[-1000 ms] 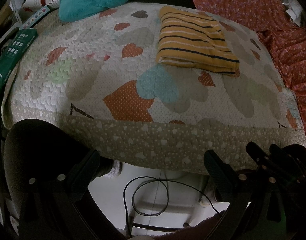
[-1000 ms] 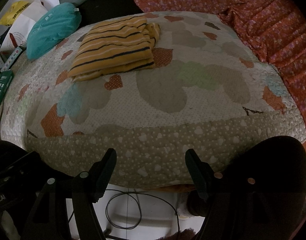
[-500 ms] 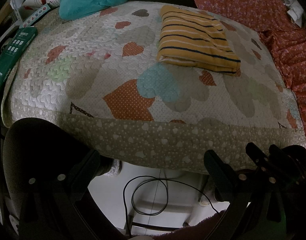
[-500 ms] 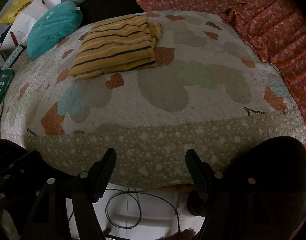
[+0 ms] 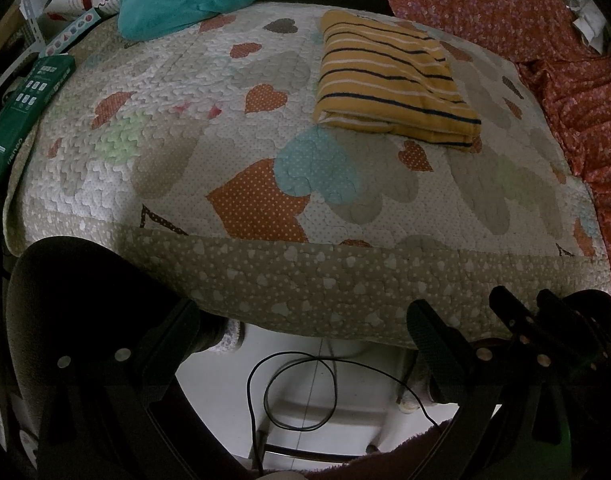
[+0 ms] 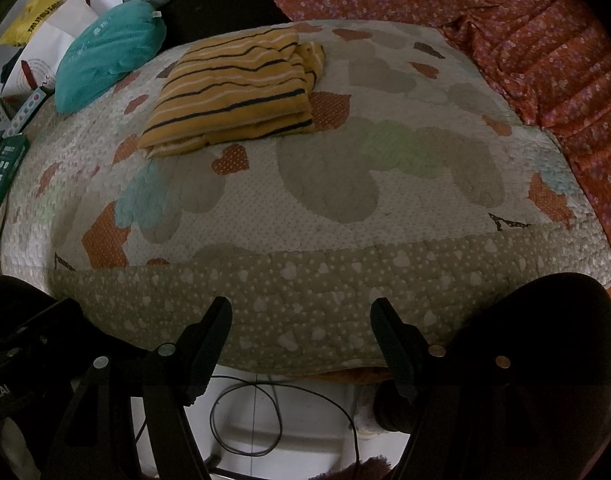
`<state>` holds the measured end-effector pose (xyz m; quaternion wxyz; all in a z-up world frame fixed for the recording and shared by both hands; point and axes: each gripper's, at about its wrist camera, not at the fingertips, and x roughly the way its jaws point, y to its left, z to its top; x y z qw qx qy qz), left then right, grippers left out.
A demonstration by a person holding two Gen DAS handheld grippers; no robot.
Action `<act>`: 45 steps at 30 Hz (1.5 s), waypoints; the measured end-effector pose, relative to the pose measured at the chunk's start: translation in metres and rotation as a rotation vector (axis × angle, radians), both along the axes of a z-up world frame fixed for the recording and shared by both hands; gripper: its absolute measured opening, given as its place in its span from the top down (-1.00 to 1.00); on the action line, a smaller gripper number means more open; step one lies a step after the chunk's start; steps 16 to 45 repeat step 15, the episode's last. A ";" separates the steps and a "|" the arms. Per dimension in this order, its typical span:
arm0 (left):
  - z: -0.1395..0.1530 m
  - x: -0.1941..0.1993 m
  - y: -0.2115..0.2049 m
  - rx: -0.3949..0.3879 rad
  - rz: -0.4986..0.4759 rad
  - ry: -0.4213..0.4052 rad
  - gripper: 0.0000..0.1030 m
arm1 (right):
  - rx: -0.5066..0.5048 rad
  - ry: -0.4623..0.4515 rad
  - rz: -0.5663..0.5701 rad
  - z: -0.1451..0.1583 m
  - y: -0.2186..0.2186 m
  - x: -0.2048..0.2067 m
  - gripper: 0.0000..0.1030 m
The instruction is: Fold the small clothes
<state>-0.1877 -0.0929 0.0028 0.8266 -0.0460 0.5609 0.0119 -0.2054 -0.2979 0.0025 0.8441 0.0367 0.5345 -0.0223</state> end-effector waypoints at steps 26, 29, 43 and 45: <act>0.000 0.000 0.000 0.003 -0.020 -0.009 -0.99 | 0.001 0.002 -0.001 -0.001 0.002 -0.001 -0.49; 0.000 0.000 0.000 0.003 -0.020 -0.009 -0.99 | 0.001 0.002 -0.001 -0.001 0.002 -0.001 -0.49; 0.000 0.000 0.000 0.003 -0.020 -0.009 -0.99 | 0.001 0.002 -0.001 -0.001 0.002 -0.001 -0.49; 0.000 0.000 0.000 0.003 -0.020 -0.009 -0.99 | 0.001 0.002 -0.001 -0.001 0.002 -0.001 -0.49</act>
